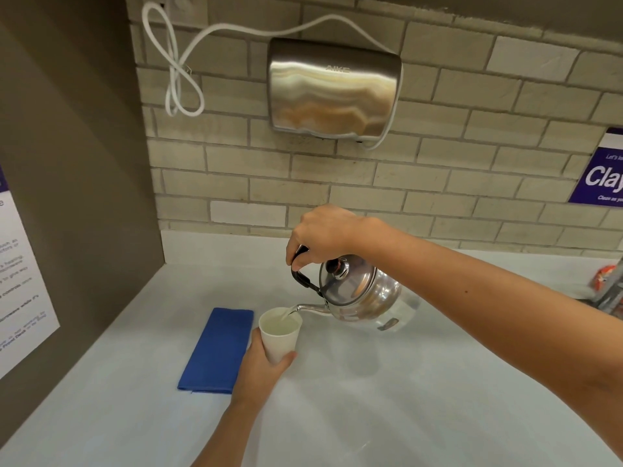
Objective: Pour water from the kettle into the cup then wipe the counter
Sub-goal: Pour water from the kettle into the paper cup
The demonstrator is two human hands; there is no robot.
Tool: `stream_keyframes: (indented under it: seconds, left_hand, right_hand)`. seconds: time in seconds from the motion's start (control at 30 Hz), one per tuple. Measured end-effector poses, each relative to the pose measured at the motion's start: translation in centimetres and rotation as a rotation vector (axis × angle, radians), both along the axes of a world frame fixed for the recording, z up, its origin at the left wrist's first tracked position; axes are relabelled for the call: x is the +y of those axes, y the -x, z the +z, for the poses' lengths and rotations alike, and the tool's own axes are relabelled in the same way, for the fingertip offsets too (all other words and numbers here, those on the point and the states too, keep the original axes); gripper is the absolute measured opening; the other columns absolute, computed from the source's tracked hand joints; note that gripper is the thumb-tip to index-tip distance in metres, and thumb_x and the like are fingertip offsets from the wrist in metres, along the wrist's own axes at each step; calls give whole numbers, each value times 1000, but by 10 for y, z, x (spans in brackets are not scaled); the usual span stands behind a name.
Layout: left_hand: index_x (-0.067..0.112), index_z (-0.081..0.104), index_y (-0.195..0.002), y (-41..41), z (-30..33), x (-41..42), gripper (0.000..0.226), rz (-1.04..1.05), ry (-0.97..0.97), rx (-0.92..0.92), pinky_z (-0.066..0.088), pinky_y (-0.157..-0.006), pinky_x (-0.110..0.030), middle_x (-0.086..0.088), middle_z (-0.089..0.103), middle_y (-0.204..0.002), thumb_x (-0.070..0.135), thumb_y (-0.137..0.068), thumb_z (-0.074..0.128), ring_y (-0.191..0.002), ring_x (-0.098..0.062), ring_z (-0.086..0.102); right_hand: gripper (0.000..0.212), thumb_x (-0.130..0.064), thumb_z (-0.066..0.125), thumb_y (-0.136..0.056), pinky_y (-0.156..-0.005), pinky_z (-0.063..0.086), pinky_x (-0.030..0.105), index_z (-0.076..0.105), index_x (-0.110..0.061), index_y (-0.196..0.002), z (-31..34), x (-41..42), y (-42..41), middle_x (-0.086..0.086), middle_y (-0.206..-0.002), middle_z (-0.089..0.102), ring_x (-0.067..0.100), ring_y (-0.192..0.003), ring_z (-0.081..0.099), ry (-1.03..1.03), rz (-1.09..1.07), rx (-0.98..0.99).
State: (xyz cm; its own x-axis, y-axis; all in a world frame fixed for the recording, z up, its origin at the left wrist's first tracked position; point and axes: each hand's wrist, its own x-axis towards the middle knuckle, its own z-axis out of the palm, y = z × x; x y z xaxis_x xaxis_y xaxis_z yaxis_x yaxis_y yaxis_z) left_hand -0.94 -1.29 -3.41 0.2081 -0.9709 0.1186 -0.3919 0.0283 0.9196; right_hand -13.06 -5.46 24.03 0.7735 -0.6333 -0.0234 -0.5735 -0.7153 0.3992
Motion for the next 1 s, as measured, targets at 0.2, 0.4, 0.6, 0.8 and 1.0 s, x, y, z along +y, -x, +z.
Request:
stream_keyframes:
  seconds: [0.2, 0.4, 0.6, 0.8, 1.0]
  left_hand:
    - [16, 32, -134, 0, 0, 0, 82, 0, 10, -9, 52, -91, -40, -8, 55, -126, 35, -69, 79, -111, -24, 54]
    - [16, 31, -134, 1, 0, 0, 83, -3, 17, -15, 52, -93, -41, -8, 54, -128, 35, -68, 79, -113, -25, 54]
    - [20, 34, -131, 1, 2, 2, 77, -14, 13, 16, 50, -89, -36, -1, 55, -121, 34, -69, 78, -109, -20, 54]
    - [20, 38, -125, 1, 4, 3, 71, -9, -4, 22, 49, -85, -33, 1, 57, -114, 33, -68, 78, -104, -18, 56]
    - [20, 37, -128, 2, 3, 2, 74, -1, -12, 27, 46, -92, -32, 2, 55, -119, 34, -68, 79, -109, -17, 54]
  right_hand:
    - [23, -45, 57, -86, -48, 30, 22, 66, -35, -104, 1, 2, -1, -8, -92, 70, 8, -71, 44, 3, 4, 12]
    - [23, -44, 57, -86, -51, 33, 24, 66, -34, -104, 1, 2, 0, -8, -93, 71, 7, -71, 45, 5, 9, 10]
    - [24, -46, 57, -85, -60, 46, 29, 66, -36, -105, -6, -2, 23, -11, -97, 72, 10, -78, 58, -96, -39, -163]
    - [20, -53, 58, -81, -73, 45, 28, 65, -48, -100, -9, -23, 69, -20, -104, 69, 7, -93, 60, -186, -190, -513]
    - [21, -46, 60, -83, -69, 38, 19, 68, -39, -101, -30, -68, 66, -14, -101, 71, -2, -78, 52, -216, -159, -762]
